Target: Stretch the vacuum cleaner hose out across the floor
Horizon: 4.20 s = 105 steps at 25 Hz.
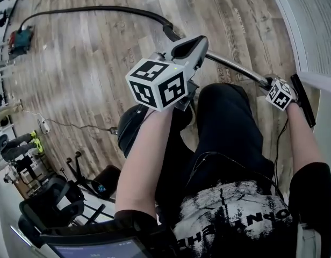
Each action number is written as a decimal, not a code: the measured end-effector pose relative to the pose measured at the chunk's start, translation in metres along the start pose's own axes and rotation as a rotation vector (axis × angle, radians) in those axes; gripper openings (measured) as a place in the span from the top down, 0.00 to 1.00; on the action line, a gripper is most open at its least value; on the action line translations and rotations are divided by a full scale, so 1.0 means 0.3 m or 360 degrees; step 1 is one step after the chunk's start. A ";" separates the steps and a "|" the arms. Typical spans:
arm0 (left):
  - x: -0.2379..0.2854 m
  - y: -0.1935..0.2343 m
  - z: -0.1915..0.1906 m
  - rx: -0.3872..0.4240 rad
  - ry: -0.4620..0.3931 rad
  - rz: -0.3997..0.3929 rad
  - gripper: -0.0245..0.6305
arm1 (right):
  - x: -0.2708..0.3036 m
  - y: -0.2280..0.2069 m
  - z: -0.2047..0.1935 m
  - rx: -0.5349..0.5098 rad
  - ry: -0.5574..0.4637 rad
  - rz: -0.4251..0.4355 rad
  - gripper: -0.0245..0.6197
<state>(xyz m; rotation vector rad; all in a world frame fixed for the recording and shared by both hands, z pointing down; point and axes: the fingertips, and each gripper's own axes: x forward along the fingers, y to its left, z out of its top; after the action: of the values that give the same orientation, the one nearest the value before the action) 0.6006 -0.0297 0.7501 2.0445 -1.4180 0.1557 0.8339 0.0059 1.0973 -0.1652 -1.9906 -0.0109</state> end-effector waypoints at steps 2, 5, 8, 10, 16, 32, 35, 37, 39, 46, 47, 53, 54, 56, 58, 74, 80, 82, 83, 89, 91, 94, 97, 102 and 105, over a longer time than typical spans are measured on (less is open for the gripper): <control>-0.001 -0.029 -0.047 0.0027 0.0016 0.0021 0.96 | 0.039 0.011 -0.040 -0.0004 -0.0025 -0.0011 0.74; -0.027 -0.054 -0.107 0.0094 0.0066 0.0069 0.96 | 0.104 0.027 -0.055 -0.0013 -0.0060 -0.0026 0.74; -0.055 -0.064 -0.145 0.0116 0.0090 0.0116 0.96 | 0.150 0.038 -0.061 -0.0040 -0.0054 -0.0045 0.73; -0.063 -0.067 -0.160 0.0080 0.0074 0.0131 0.96 | 0.169 0.046 -0.085 -0.0051 -0.0027 -0.0058 0.73; -0.067 -0.074 -0.181 -0.0013 0.0030 0.0140 0.96 | 0.226 0.052 -0.137 -0.0068 0.0067 -0.0076 0.71; -0.042 -0.071 -0.252 0.0028 0.0101 0.0126 0.96 | 0.277 0.032 -0.177 0.0166 0.0167 -0.0061 0.69; -0.045 -0.067 -0.250 0.0029 0.0094 0.0130 0.96 | 0.277 0.032 -0.174 0.0152 0.0183 -0.0071 0.69; -0.046 -0.063 -0.255 0.0026 0.0096 0.0129 0.96 | 0.273 0.038 -0.177 0.0158 0.0184 -0.0073 0.71; -0.045 -0.053 -0.258 0.0035 0.0103 0.0136 0.96 | 0.270 0.039 -0.173 0.0177 0.0164 -0.0078 0.74; -0.019 -0.020 -0.238 0.0047 0.0106 0.0076 0.96 | 0.245 0.045 -0.126 0.0243 0.0114 -0.0070 0.95; -0.014 -0.013 -0.229 0.0062 0.0110 0.0065 0.96 | 0.246 0.043 -0.123 0.0256 0.0121 -0.0062 0.95; 0.011 0.084 -0.144 0.0182 0.0080 0.0020 0.96 | 0.222 0.009 -0.061 0.0397 0.0151 -0.0057 0.95; 0.027 0.104 -0.119 0.0190 0.0080 -0.0007 0.96 | 0.201 -0.006 -0.035 0.0435 0.0152 -0.0065 0.95; 0.069 0.132 -0.066 0.0198 0.0076 -0.0080 0.96 | 0.133 -0.024 0.026 0.0525 0.0152 -0.0069 0.95; 0.102 0.144 -0.034 0.0184 0.0110 -0.0132 0.96 | 0.014 -0.029 0.116 0.0599 0.0131 -0.0052 0.95; -0.692 -0.184 1.095 0.0087 -0.0010 -0.0073 0.96 | -1.708 -0.119 1.592 0.0573 -0.0872 -0.0093 0.95; -1.045 -0.244 1.594 0.0228 -0.0206 -0.0104 0.96 | -2.229 -0.149 2.179 0.0445 -0.1251 -0.0204 0.95; -1.049 -0.211 1.693 0.0322 -0.0285 -0.0095 0.96 | -2.294 -0.214 2.267 0.0416 -0.1444 -0.0225 0.95; -1.045 -0.200 1.732 0.0366 -0.0321 -0.0089 0.96 | -2.326 -0.243 2.297 0.0407 -0.1541 -0.0224 0.95; -1.029 -0.230 1.848 0.0498 -0.0399 -0.0005 0.96 | -2.482 -0.341 2.367 0.0380 -0.1823 -0.0106 0.95; -1.048 -0.238 1.853 0.0539 -0.0394 0.0037 0.96 | -2.479 -0.331 2.390 0.0354 -0.1848 -0.0049 0.95; -1.145 -0.288 1.788 0.0526 -0.0403 0.0093 0.96 | -2.488 -0.209 2.416 0.0292 -0.1885 0.0025 0.95; -1.201 -0.346 1.779 0.0454 -0.0458 0.0194 0.96 | -2.555 -0.160 2.437 0.0192 -0.1919 0.0100 0.95; -1.242 -0.412 1.775 0.0373 -0.0580 0.0379 0.96 | -2.586 -0.114 2.439 0.0027 -0.1889 0.0337 0.95; -1.334 -0.512 1.774 0.0346 -0.0662 0.0509 0.96 | -2.648 -0.006 2.445 -0.0076 -0.1870 0.0480 0.95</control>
<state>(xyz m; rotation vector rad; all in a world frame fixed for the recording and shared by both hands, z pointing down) 0.4365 0.0261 0.0891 2.0879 -2.0641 0.0162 0.4898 -0.0237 0.0728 -0.6058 -3.1070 0.2938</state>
